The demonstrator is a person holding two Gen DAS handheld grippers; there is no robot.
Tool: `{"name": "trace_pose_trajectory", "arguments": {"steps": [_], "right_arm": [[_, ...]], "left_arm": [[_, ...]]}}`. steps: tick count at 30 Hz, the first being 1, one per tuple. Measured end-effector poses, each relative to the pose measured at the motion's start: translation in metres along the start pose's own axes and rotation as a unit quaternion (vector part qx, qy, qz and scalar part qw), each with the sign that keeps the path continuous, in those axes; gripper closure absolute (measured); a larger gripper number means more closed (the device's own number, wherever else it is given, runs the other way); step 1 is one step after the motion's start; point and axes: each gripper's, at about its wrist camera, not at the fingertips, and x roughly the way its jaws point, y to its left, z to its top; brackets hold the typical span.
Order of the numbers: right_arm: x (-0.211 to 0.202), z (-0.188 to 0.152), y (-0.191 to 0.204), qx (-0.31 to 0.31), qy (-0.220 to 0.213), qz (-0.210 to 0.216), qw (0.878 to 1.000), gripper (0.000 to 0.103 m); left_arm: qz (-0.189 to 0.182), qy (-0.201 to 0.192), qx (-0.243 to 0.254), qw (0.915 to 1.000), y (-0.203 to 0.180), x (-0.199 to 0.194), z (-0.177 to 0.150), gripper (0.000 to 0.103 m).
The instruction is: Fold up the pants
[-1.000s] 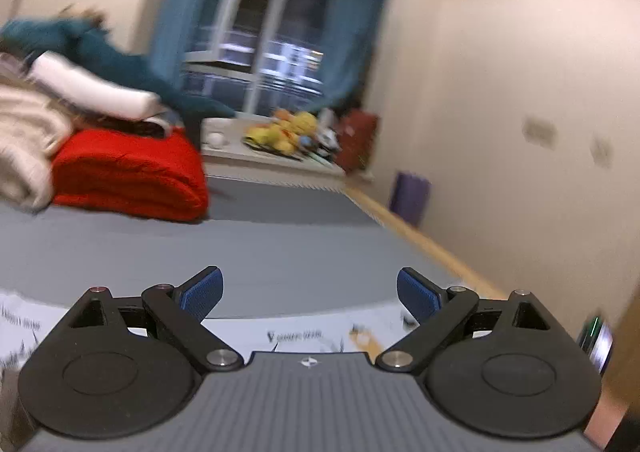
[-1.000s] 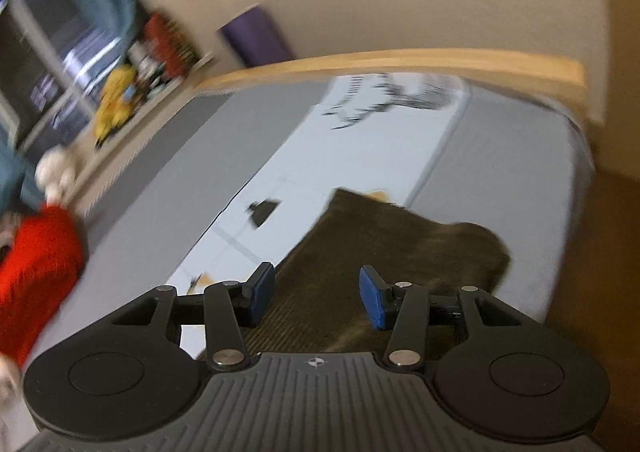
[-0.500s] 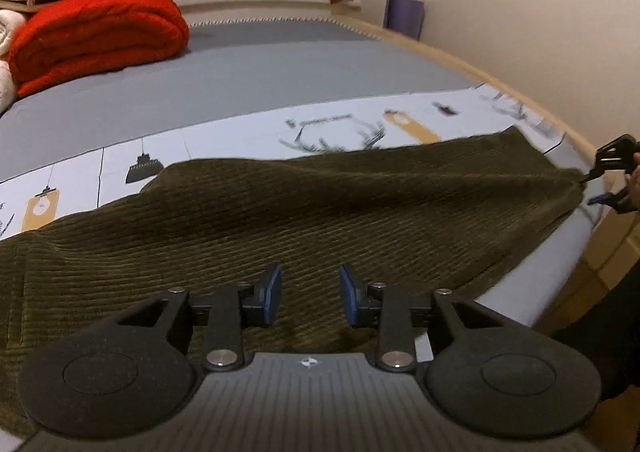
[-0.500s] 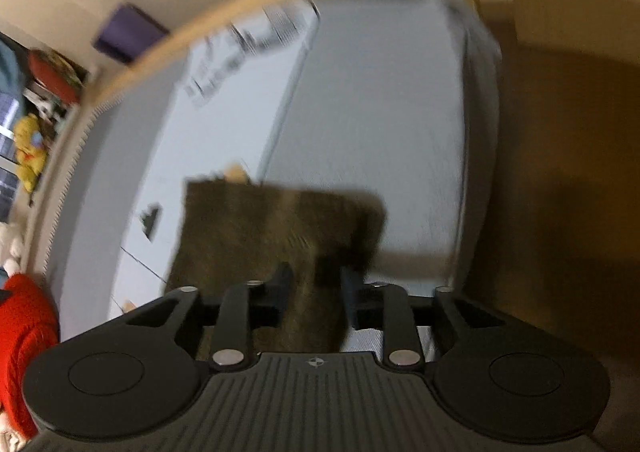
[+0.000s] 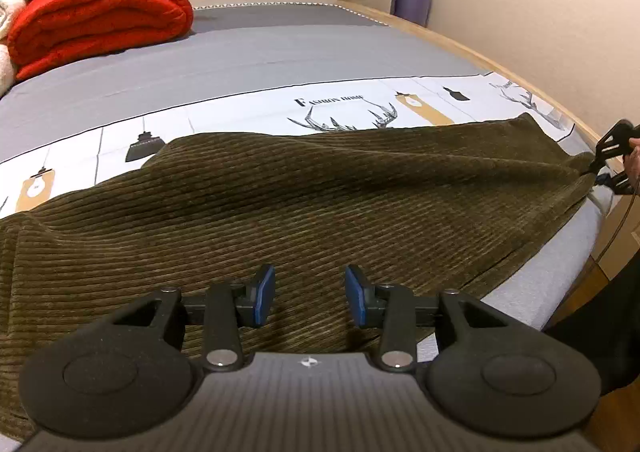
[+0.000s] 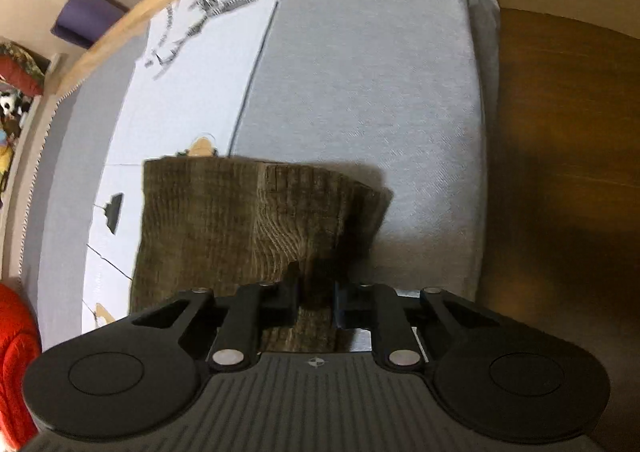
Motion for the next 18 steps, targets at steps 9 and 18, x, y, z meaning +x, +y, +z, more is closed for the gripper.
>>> {"name": "trace_pose_trajectory", "arguments": {"steps": [9,18], "right_arm": [[-0.133,-0.138,0.139,-0.321,-0.244,0.120,0.907,0.090],[-0.123,-0.448,0.172,-0.801,-0.038,0.192,0.565,0.088]], "left_arm": [[0.030,-0.008,-0.044,0.9986,0.030,-0.029,-0.005,0.060],[0.062,0.014,-0.144,0.9875,0.091,-0.054,-0.020,0.054]]}}
